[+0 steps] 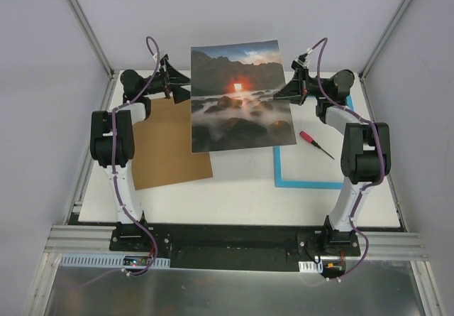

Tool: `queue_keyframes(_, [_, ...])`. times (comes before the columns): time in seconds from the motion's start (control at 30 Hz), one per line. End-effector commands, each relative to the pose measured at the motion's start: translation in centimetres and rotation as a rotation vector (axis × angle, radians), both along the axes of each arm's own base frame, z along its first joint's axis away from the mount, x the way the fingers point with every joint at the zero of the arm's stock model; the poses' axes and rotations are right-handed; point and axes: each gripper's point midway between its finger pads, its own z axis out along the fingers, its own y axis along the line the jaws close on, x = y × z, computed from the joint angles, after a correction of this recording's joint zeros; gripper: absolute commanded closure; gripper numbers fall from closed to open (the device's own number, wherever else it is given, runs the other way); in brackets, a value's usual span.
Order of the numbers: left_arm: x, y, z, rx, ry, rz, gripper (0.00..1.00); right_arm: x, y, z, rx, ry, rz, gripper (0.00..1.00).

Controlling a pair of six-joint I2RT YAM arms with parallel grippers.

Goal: Take the photo out of the frame
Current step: Pick up the photo from the photo frame.

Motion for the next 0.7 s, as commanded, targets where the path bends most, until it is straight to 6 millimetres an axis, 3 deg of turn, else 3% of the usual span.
queue_keyframes(0.0, [-0.6, 2.1, 2.9, 0.007, -0.155, 0.023, 0.01, -1.6, -1.1, 2.4, -0.03, -0.342, 0.033, 0.99])
queue_keyframes(0.2, [-0.6, 2.6, 2.3, -0.005, -0.134, 0.027, 0.01, -1.3, -2.1, 3.8, -0.035, -0.381, 0.005, 0.99])
queue_keyframes(0.33, [-0.6, 2.0, 2.7, -0.01, -0.142, 0.014, 0.01, -1.0, -2.1, 3.8, -0.034, -0.381, 0.004, 0.99])
queue_keyframes(0.57, [-0.9, -1.7, 1.6, -0.023, -0.105, -0.062, 0.01, -0.7, -1.6, 3.3, -0.028, -0.372, 0.012, 0.99])
queue_keyframes(0.67, [-1.5, -5.0, 1.7, -0.034, -0.103, -0.132, 0.01, -0.8, -1.2, 2.5, -0.031, -0.36, 0.03, 0.99])
